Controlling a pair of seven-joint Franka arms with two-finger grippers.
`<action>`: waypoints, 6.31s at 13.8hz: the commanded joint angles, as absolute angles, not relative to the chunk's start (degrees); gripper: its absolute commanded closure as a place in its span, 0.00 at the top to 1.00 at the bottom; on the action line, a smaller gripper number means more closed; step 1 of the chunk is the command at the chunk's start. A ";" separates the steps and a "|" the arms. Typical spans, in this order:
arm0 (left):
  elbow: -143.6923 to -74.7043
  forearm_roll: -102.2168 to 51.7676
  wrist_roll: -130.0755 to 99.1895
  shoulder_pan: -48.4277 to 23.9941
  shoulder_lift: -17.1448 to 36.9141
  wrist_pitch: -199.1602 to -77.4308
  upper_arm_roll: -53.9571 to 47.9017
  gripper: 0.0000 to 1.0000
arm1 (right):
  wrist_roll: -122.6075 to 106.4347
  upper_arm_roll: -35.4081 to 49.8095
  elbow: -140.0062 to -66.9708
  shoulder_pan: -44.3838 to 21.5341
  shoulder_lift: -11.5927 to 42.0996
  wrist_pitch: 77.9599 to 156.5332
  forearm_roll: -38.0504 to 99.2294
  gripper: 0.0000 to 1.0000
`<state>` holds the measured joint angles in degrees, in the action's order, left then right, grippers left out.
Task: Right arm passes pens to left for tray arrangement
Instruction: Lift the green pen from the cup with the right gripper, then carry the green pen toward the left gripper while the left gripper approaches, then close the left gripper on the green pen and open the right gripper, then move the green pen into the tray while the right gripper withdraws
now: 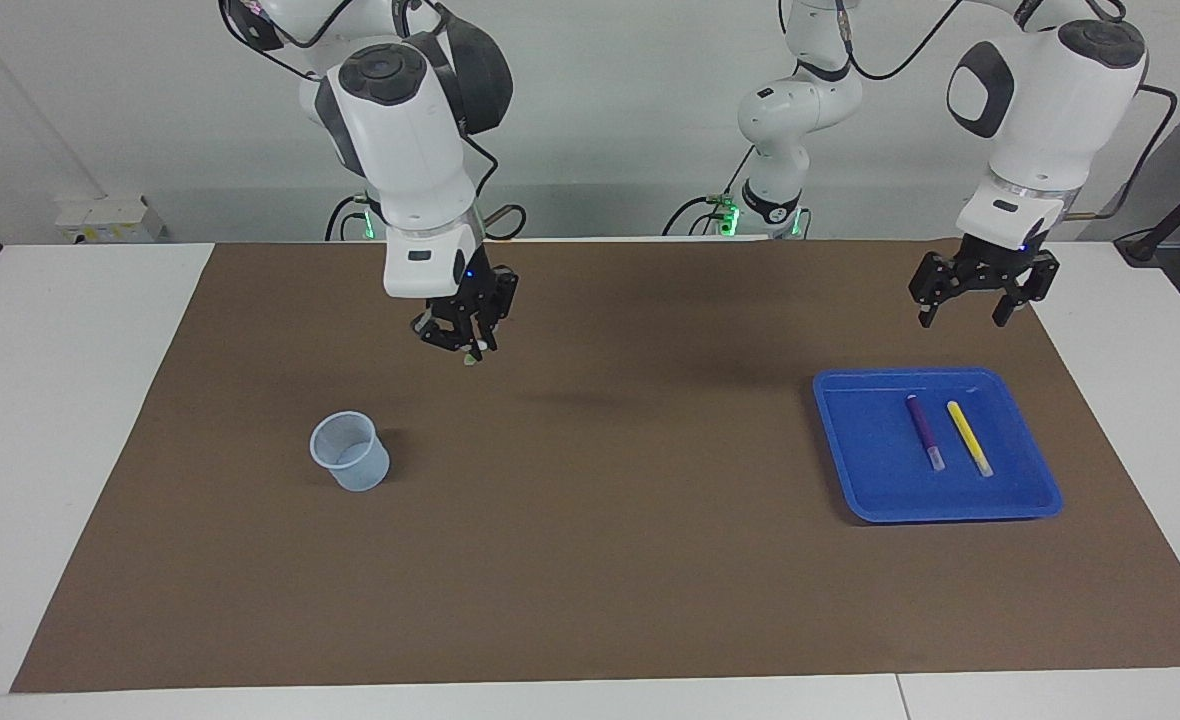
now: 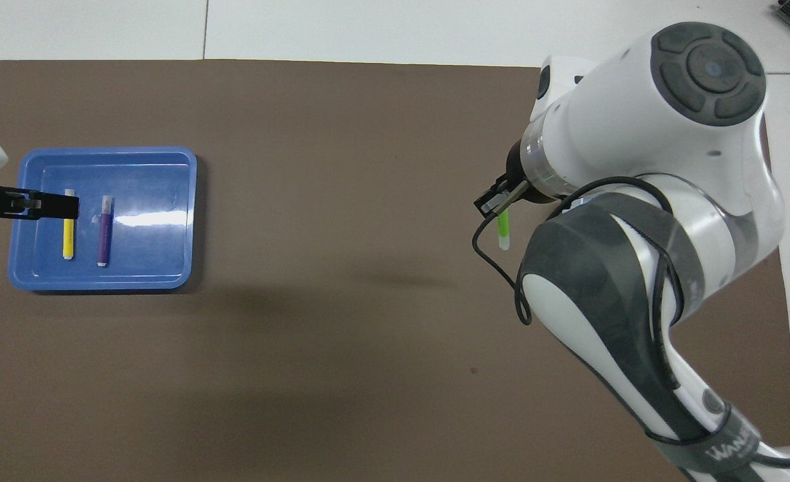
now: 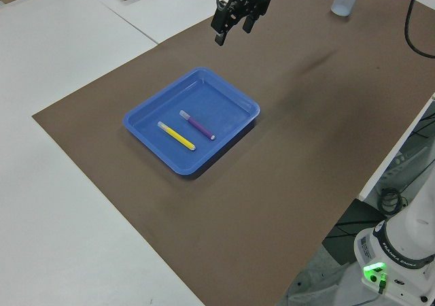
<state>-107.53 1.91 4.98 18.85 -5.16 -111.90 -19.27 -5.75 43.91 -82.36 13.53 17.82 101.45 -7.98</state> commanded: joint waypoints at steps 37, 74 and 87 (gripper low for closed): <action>-108.80 -38.85 -100.10 11.52 -9.23 -93.42 -18.81 0.99 | 66.62 49.13 -86.22 1.05 18.72 129.55 11.34 0.00; -114.16 -37.36 -74.85 8.79 -12.91 -94.57 -17.58 0.00 | 59.45 48.96 -85.87 2.63 18.19 123.42 10.99 1.00; -130.78 -24.97 -31.49 6.76 -17.59 -113.45 -18.19 0.00 | 15.85 48.43 -86.31 16.86 14.68 100.91 0.01 1.00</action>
<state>-128.52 -26.95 -38.11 6.96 -17.68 -109.67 -18.59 21.81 48.08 -85.47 13.64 15.80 102.60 1.71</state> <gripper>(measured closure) 0.819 0.000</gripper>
